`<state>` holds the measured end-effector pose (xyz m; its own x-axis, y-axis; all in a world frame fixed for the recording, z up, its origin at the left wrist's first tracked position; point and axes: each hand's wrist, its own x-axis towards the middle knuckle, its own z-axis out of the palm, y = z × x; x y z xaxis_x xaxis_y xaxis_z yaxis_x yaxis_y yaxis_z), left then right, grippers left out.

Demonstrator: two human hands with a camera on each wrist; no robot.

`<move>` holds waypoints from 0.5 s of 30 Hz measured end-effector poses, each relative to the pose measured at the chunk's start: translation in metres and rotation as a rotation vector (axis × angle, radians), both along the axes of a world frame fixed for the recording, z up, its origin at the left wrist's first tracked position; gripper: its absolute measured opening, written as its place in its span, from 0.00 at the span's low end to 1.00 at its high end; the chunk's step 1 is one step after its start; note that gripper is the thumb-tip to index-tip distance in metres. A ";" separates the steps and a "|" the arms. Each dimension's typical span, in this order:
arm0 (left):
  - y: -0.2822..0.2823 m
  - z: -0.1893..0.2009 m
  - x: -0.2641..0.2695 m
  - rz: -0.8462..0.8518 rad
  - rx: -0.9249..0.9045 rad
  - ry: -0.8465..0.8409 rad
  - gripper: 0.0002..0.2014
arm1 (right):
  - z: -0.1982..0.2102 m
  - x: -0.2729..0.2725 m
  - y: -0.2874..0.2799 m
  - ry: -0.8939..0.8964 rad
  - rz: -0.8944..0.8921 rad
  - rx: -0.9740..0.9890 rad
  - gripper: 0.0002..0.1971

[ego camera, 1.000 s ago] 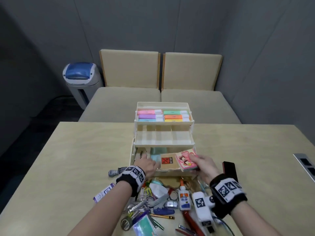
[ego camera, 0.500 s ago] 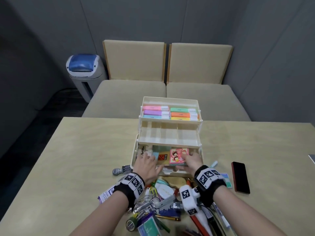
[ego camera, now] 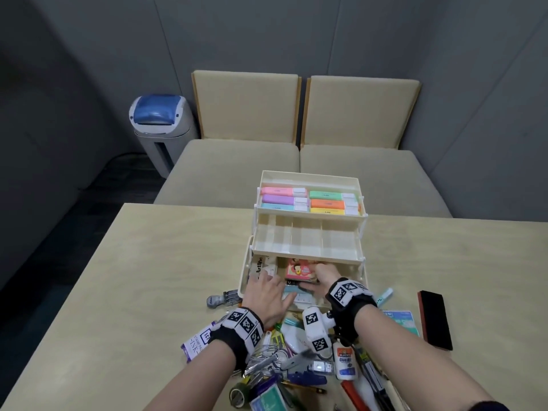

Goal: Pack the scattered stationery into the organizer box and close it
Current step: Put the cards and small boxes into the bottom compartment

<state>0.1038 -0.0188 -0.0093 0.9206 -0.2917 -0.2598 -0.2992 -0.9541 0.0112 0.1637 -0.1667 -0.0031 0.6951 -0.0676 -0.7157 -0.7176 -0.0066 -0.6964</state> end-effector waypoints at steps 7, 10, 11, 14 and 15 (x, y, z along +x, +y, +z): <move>0.001 -0.004 0.001 0.002 -0.018 -0.002 0.32 | -0.003 0.002 -0.004 0.114 -0.107 0.082 0.07; 0.003 -0.003 0.001 -0.006 -0.022 0.011 0.31 | -0.003 0.003 -0.004 0.098 -0.075 0.108 0.05; 0.003 -0.004 0.001 -0.005 -0.037 0.013 0.31 | -0.004 0.004 -0.005 0.107 -0.084 0.134 0.09; 0.004 -0.005 -0.001 0.017 -0.106 0.015 0.29 | -0.005 0.002 -0.010 0.114 -0.083 0.152 0.11; 0.004 -0.007 -0.001 0.027 -0.126 0.013 0.28 | -0.005 0.001 -0.012 0.106 -0.080 0.129 0.11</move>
<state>0.1023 -0.0149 -0.0160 0.9253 -0.2983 -0.2343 -0.2728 -0.9525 0.1355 0.1651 -0.1784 -0.0083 0.6114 -0.0228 -0.7910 -0.7817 0.1382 -0.6081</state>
